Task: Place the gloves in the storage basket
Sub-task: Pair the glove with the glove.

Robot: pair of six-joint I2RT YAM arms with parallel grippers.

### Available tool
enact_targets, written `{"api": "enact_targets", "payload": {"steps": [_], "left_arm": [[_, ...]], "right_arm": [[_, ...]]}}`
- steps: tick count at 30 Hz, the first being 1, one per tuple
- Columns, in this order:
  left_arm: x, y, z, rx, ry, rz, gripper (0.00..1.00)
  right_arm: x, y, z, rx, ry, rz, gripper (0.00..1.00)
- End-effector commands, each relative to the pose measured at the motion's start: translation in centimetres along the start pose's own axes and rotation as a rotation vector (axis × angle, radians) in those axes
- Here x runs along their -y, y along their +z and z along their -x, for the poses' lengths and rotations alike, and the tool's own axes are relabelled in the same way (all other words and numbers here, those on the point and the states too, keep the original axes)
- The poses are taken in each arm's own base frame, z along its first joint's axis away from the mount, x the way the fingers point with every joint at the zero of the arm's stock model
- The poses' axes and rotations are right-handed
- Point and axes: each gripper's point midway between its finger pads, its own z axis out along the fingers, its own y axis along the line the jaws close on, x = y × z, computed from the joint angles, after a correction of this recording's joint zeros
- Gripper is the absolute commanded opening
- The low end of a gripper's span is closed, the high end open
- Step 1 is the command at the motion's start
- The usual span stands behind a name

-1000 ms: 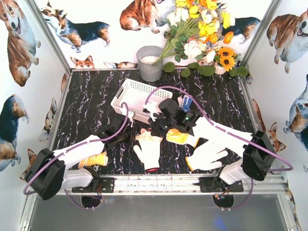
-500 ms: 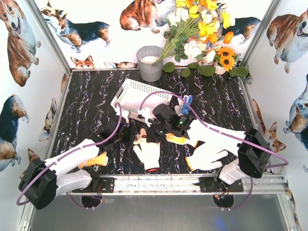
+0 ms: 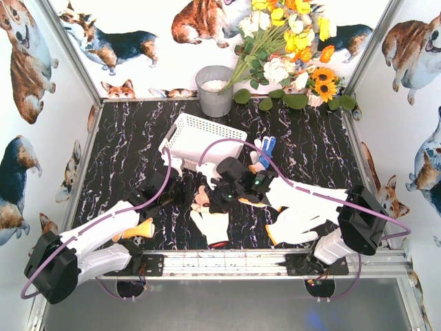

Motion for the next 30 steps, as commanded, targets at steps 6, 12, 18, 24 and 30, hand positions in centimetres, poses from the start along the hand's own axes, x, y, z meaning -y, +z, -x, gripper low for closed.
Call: {"api": "enact_targets", "payload": {"steps": [6,12,18,24,30], "left_arm": [[-0.4,-1.8,1.1,0.017,-0.044,0.025,0.69],[0.0,-2.3,0.3,0.012,-0.103,-0.003,0.7],[0.9,-2.2,-0.6,-0.009,-0.144,-0.062,0.73],[1.9,-2.1,-0.9,-0.033,-0.174,-0.106,0.74],[2.6,-2.0,-1.9,-0.054,-0.227,-0.152,0.73]], "right_arm": [[-1.7,0.4,-0.7,0.027,0.05,0.046,0.0],[-1.2,0.7,-2.8,-0.04,0.06,-0.029,0.03],[-1.7,1.0,-3.1,-0.033,0.083,-0.039,0.24],[-2.7,-0.6,-1.3,0.046,0.127,-0.027,0.47],[-2.5,-2.6,-0.3,0.156,0.316,-0.091,0.51]]}}
